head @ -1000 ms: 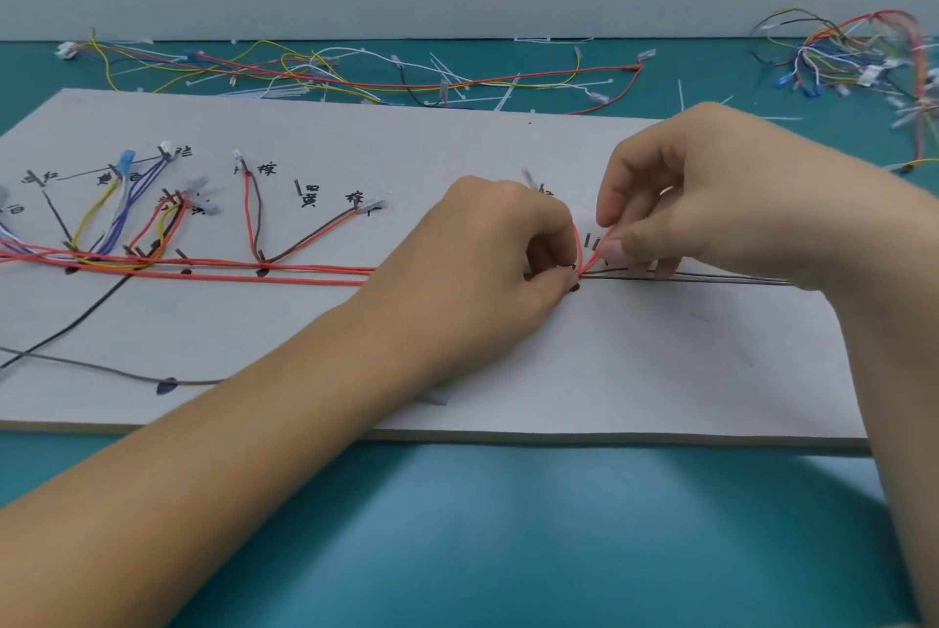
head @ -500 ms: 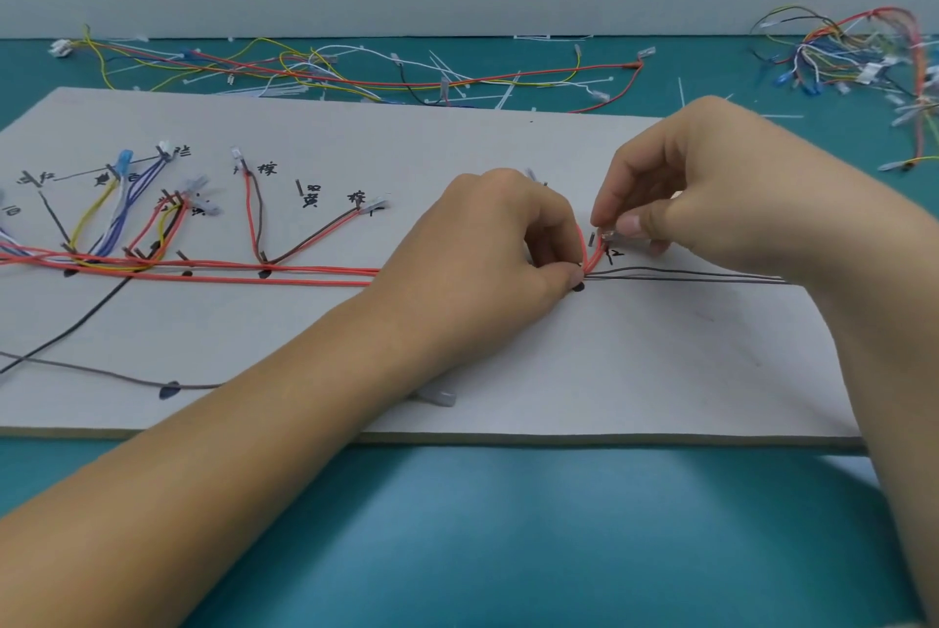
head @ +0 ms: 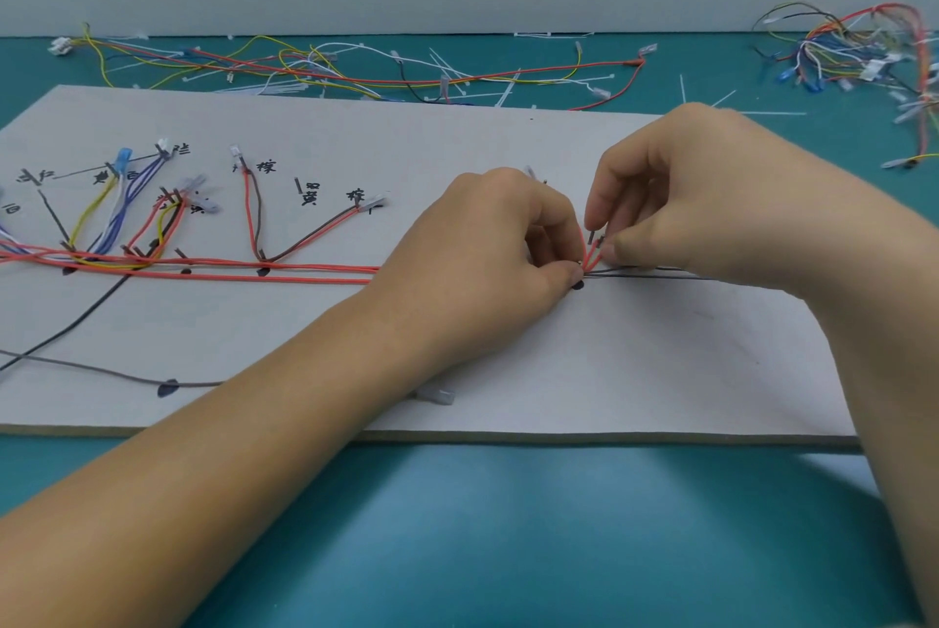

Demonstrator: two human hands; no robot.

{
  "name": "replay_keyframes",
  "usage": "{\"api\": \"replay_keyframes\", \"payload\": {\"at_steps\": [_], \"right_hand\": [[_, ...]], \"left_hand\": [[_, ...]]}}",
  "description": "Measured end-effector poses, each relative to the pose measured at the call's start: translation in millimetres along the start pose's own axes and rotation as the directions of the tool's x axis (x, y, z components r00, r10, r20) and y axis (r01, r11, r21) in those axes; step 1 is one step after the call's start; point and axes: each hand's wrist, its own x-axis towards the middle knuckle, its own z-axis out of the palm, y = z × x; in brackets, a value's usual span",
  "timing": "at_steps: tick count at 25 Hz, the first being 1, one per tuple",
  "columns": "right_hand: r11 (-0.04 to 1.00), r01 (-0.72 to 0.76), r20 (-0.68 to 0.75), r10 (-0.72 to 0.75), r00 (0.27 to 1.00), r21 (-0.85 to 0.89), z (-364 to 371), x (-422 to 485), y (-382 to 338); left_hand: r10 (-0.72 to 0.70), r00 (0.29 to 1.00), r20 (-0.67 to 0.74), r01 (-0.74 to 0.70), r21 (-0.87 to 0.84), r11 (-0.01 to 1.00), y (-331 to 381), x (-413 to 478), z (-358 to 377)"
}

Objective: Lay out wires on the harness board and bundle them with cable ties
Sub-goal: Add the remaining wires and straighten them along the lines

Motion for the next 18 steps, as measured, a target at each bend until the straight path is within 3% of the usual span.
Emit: {"api": "replay_keyframes", "payload": {"at_steps": [7, 11, 18], "right_hand": [[0.991, -0.005, -0.025, 0.008, 1.000, 0.132, 3, -3, -5], [0.984, -0.016, -0.024, 0.021, 0.999, 0.179, 7, -1, -6], [0.996, 0.011, -0.131, 0.000, 0.991, 0.083, 13, 7, -3]], "left_hand": [[0.014, 1.000, -0.014, -0.014, 0.004, 1.000, -1, 0, 0], [0.002, 0.999, 0.045, -0.006, 0.088, 0.996, 3, 2, -4], [-0.026, 0.996, 0.090, 0.010, 0.172, 0.985, 6, 0, -57]]}}
